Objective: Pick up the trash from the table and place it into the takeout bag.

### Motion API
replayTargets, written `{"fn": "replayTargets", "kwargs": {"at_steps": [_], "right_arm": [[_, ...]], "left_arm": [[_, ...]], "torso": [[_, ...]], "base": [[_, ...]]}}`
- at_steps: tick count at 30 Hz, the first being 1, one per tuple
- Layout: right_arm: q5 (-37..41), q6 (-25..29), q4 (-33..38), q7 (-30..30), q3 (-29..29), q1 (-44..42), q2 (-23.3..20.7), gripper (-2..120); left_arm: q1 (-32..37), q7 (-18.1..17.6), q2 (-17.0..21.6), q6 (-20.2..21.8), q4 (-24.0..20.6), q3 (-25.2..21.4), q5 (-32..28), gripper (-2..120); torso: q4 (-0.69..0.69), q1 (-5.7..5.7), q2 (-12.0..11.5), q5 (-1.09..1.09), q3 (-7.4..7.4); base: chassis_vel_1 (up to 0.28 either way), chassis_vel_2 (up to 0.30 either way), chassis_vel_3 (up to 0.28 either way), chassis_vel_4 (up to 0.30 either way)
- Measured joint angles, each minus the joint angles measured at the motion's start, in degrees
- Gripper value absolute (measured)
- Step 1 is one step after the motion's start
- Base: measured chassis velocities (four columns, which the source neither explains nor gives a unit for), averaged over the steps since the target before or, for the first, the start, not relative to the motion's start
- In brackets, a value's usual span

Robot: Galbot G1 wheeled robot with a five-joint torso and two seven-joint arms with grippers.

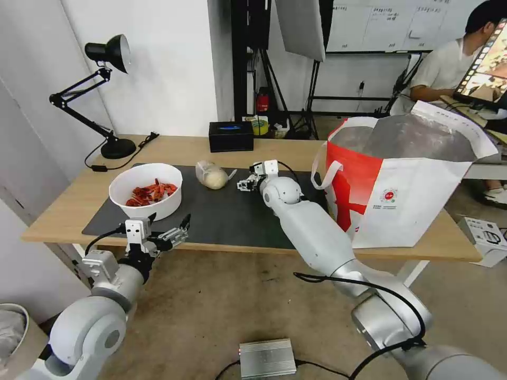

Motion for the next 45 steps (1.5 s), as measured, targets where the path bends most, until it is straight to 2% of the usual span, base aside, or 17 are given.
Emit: {"fn": "replayTargets", "kwargs": {"at_steps": [1, 4, 6, 9, 12, 14, 18, 20, 24, 26, 28, 31, 34, 35, 37, 38, 45], "right_arm": [[0.0, 0.0, 0.0, 0.0, 0.0, 0.0, 0.0, 89], [0.0, 0.0, -0.1, 0.0, 0.2, 0.0, 0.1, 75], [0.0, 0.0, -0.1, 0.0, 0.2, -0.1, 0.2, 71], [0.0, 0.0, -0.1, 0.1, 0.3, -0.4, 0.2, 56], [0.0, -0.1, -0.1, 0.1, 0.3, -0.4, 0.1, 50], [0.0, -0.1, -0.1, 0.2, 0.4, -0.6, 0.0, 39], [0.0, 0.0, 0.1, 0.2, 0.4, -0.7, -0.2, 28], [0.2, -0.1, 0.5, 0.3, 0.4, -0.8, -0.5, 17], [0.3, -0.2, 1.4, 0.4, 0.4, -1.0, -0.7, 8], [1.1, -0.2, 4.7, 1.6, 0.0, -1.6, -1.8, 0], [1.4, -0.3, 5.8, 2.0, -0.1, -1.9, -2.2, 0], [2.6, -0.8, 11.2, 4.1, -0.7, -3.1, -4.6, 0], [4.5, -1.7, 19.7, 6.1, -1.2, -5.5, -8.2, 0], [4.5, -1.7, 19.7, 6.1, -1.2, -5.5, -8.2, 0], [6.6, -2.4, 28.7, 7.6, -1.2, -7.9, -12.0, 0], [6.6, -2.4, 28.7, 7.6, -1.2, -7.9, -12.0, 0], [10.7, -1.9, 47.1, 9.0, 0.4, -13.4, -20.1, 0]], "left_arm": [[0.0, 0.0, 0.0, 0.0, 0.0, 0.0, 0.0, 100], [0.1, 0.0, 0.0, -0.2, 0.0, -0.1, 0.0, 100], [0.2, 0.0, 0.0, -0.2, -0.1, -0.1, 0.1, 100], [0.2, 0.0, 0.0, -0.2, -0.1, -0.2, 0.1, 100], [0.2, 0.0, 0.0, -0.2, -0.1, -0.2, 0.1, 100], [0.3, 0.0, -0.1, -0.2, -0.1, -0.2, 0.1, 100], [0.3, 0.0, -0.1, -0.2, -0.1, -0.2, 0.1, 100], [0.3, 0.0, -0.1, -0.2, -0.1, -0.2, 0.1, 100], [0.3, 0.0, 0.0, -0.2, -0.2, -0.2, 0.1, 100], [0.3, 0.0, 0.2, -0.2, -0.3, -0.3, 0.1, 100], [0.3, 0.0, 0.3, -0.2, -0.3, -0.3, 0.1, 100], [0.3, 0.0, 0.4, -0.2, -0.5, -0.4, 0.0, 100], [0.7, 0.0, 0.7, -0.2, -0.9, -0.7, -0.2, 100], [0.7, 0.0, 0.7, -0.2, -0.9, -0.7, -0.2, 100], [1.3, 0.0, 0.9, -0.2, -1.2, -1.0, -0.2, 100], [1.3, 0.0, 0.9, -0.2, -1.2, -1.0, -0.2, 100], [3.6, 0.3, 1.0, -0.2, -2.3, -2.0, -0.1, 100]], "torso": [[0.00, 0.00, 0.0, 0.00, 0.00], [0.00, 0.00, 0.0, 0.00, 0.00], [0.00, 0.00, 0.0, 0.00, 0.00], [-0.01, 0.00, 0.0, 0.00, -0.01], [-0.01, 0.00, 0.0, 0.00, -0.02], [-0.01, 0.00, 0.0, 0.00, -0.02], [-0.01, 0.00, 0.0, 0.00, -0.02], [0.00, 0.00, 0.0, 0.00, -0.01], [0.01, 0.00, 0.0, 0.00, 0.00], [0.01, 0.00, 0.0, 0.00, 0.00], [0.02, 0.00, 0.0, 0.00, 0.00], [0.01, 0.00, 0.0, 0.01, 0.00], [0.00, 0.00, 0.0, 0.01, 0.00], [0.00, 0.00, 0.0, 0.01, 0.00], [0.00, 0.00, 0.0, 0.01, 0.00], [0.00, 0.00, 0.0, 0.01, 0.00], [0.00, 0.00, 0.0, 0.01, 0.00]], "base": [[0.000, 0.000, 0.000, 0.000], [0.000, 0.000, 0.000, 0.000], [0.000, 0.000, 0.000, 0.000], [0.000, 0.000, 0.000, 0.000], [0.000, 0.000, 0.000, 0.000], [0.000, 0.000, 0.000, 0.000], [0.000, 0.000, 0.000, 0.000], [0.000, 0.000, 0.000, 0.000], [0.000, 0.000, 0.000, 0.000], [0.000, 0.000, 0.000, 0.000], [0.000, 0.000, 0.000, 0.000], [0.000, 0.000, 0.000, 0.000], [0.000, 0.000, 0.000, 0.000], [0.000, 0.000, 0.000, 0.000], [0.000, 0.000, 0.000, 0.000], [0.000, 0.000, 0.000, 0.000], [0.000, 0.000, 0.000, 0.000]]}}
